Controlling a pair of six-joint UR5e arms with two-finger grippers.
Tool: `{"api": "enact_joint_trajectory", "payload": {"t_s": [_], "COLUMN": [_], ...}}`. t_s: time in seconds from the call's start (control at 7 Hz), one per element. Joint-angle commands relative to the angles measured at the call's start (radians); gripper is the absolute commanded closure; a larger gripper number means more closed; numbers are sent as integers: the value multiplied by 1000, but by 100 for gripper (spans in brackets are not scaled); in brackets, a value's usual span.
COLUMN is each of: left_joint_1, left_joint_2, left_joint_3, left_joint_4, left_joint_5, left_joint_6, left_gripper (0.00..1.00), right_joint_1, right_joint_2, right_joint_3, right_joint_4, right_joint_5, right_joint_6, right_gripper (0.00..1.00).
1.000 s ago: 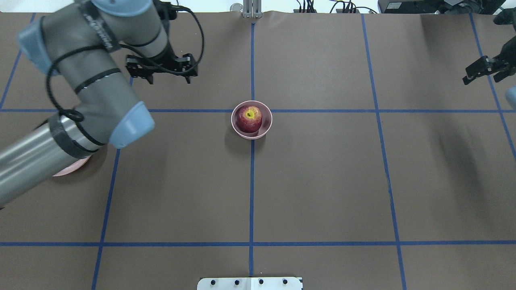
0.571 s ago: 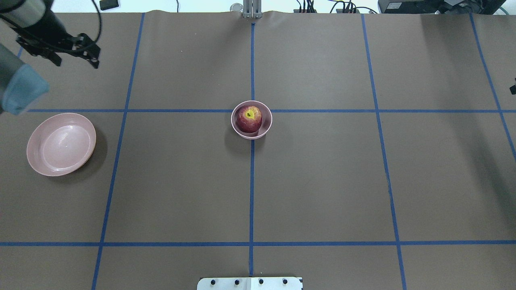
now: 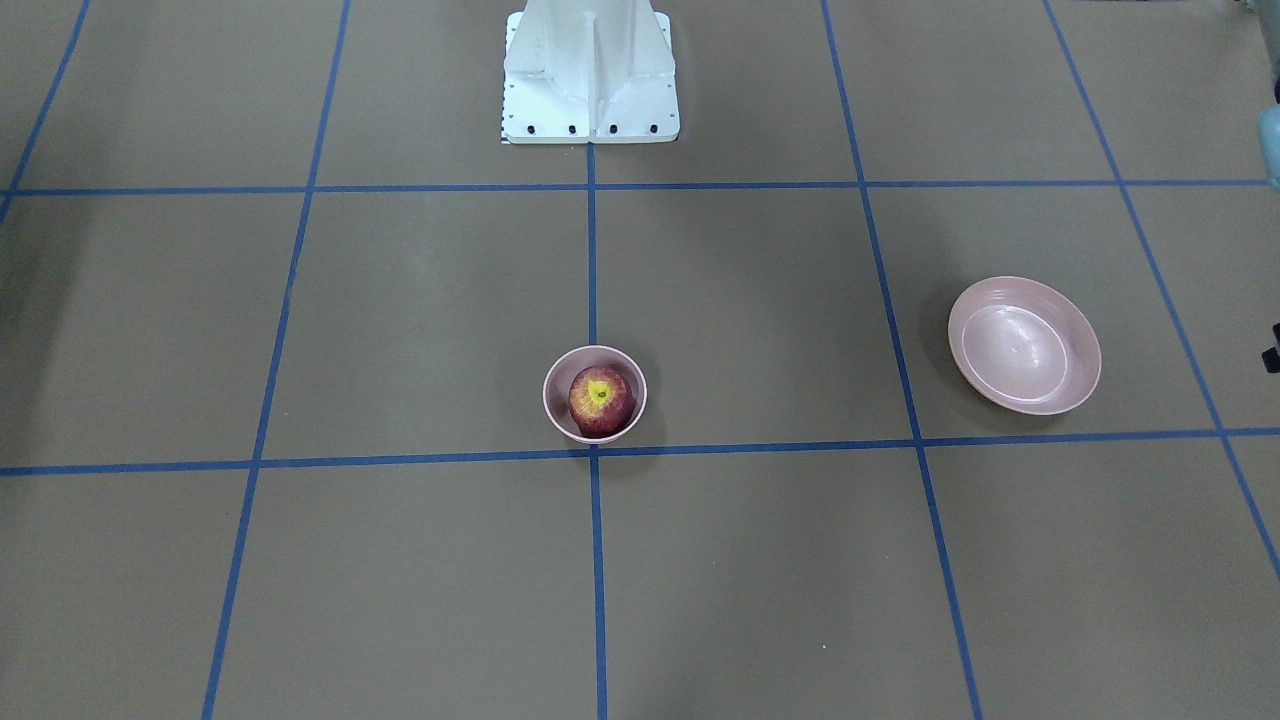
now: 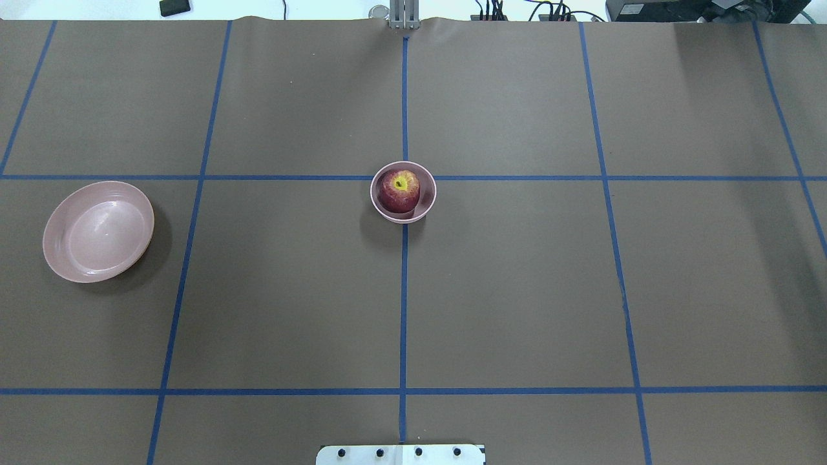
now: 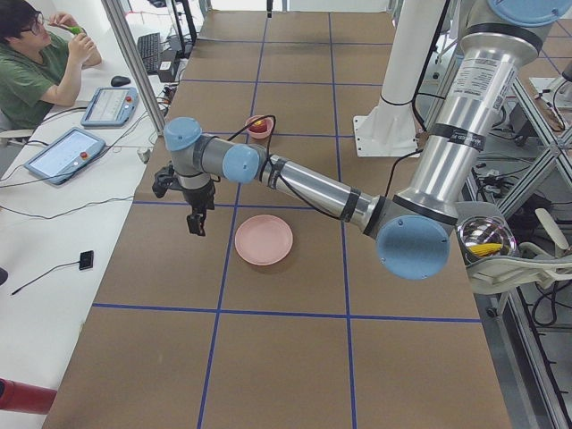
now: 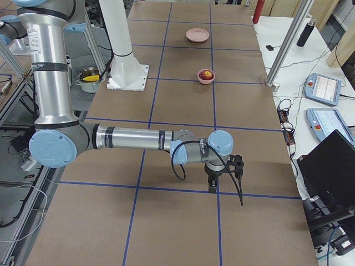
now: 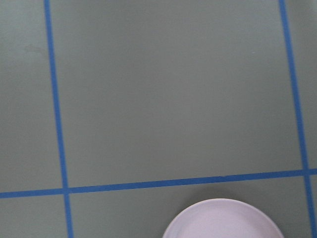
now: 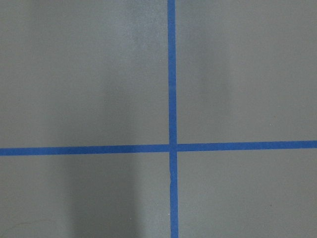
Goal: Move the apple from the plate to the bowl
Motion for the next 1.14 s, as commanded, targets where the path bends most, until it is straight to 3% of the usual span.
{"api": "enact_joint_trajectory", "payload": {"t_s": [0.0, 0.29, 0.43, 1.0], "left_joint_1": [-90, -91, -89, -89], "left_joint_2": [73, 191, 234, 288], "left_joint_3": [45, 56, 57, -18], "left_joint_4": [-65, -300, -361, -322], "left_joint_5": [-5, -5, 1, -17], "left_joint_6": [51, 52, 51, 40], "left_gripper": [2, 2, 2, 2], "right_joint_1": [5, 3, 2, 0], "right_joint_2": [-52, -49, -49, -49], "right_joint_3": [90, 198, 186, 185], "right_joint_4": [-52, -228, -226, -221], "right_joint_5": [7, -7, -7, -4], "right_joint_6": [0, -2, -9, -9], "right_gripper": [0, 0, 0, 0]}}
